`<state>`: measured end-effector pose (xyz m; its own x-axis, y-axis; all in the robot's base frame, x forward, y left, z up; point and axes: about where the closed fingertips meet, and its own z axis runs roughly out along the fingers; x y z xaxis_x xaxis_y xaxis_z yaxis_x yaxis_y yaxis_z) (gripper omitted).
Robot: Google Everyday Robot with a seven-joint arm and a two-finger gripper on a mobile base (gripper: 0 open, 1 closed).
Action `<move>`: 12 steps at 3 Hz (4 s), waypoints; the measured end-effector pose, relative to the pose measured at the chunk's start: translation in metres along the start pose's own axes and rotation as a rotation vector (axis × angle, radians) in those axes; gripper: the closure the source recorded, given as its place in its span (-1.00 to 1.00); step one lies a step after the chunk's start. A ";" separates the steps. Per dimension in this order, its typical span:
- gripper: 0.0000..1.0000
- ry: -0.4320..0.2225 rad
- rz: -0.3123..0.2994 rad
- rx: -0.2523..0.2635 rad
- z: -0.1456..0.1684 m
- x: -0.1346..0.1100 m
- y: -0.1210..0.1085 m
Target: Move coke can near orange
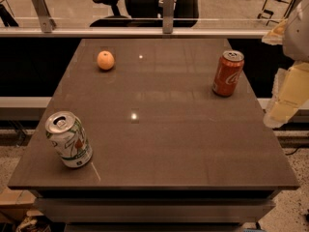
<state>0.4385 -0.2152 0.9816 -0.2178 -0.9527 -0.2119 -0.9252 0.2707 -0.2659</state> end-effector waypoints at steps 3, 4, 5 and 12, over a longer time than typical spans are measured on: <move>-1.00 -0.040 0.033 0.070 -0.014 0.003 -0.023; -1.00 -0.098 0.110 0.099 -0.019 0.015 -0.033; -1.00 -0.232 0.196 0.119 -0.010 0.025 -0.038; -1.00 -0.801 0.464 0.104 0.061 -0.002 -0.073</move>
Offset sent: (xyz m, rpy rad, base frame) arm 0.0134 -0.0067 0.0129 0.0228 -0.0480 -0.0190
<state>0.5259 -0.2244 0.9443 -0.2437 -0.3769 -0.8936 -0.7582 0.6486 -0.0668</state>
